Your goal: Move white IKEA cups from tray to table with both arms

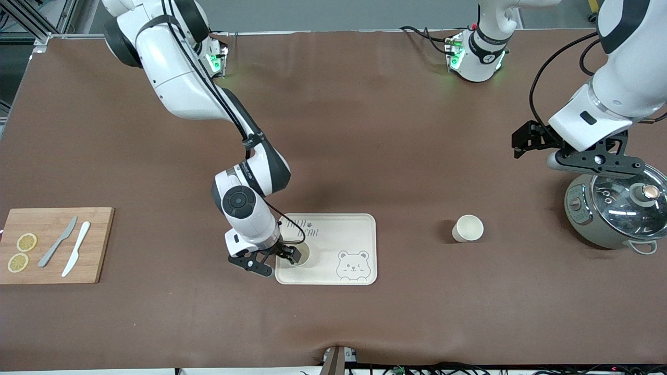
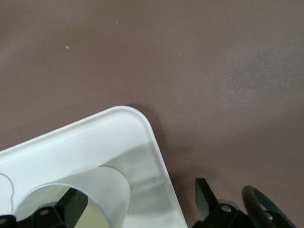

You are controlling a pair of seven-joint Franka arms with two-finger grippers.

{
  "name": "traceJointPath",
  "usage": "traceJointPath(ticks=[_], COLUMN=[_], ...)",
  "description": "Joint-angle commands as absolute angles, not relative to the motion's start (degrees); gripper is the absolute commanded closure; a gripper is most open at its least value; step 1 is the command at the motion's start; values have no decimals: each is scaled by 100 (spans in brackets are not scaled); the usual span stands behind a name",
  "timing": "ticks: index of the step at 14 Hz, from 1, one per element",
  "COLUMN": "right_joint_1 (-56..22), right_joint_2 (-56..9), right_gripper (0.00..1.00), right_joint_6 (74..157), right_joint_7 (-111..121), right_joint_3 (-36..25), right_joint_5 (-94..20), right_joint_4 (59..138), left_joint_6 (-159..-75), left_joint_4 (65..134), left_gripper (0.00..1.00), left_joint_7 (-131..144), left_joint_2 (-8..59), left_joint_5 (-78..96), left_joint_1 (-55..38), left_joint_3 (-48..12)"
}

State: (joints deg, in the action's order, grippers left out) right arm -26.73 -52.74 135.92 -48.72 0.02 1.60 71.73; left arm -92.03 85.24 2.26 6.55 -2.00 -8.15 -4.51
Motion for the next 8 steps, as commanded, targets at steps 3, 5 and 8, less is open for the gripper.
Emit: traceJointPath(ticks=[3, 5, 8], right_joint_1=[-2672, -2681, -2707], right_joint_2=[-5335, -5335, -5326], right_gripper=[47, 68, 86], right_joint_6=[13588, 13579, 13562], right_joint_7=[-5010, -5010, -5202], right_joint_3=[-35, -35, -35], right_joint_5=[272, 272, 272], right_joint_4=[7022, 7022, 7022], left_joint_6=[-9308, -9299, -9255], left_joint_4=[8402, 8402, 8420], left_gripper=[0, 0, 0], left_joint_7=[237, 194, 202], left_joint_2=[703, 668, 624], left_joint_5=[-290, -273, -264], left_joint_1=[-730, -721, -721], left_joint_3=[-483, -483, -483])
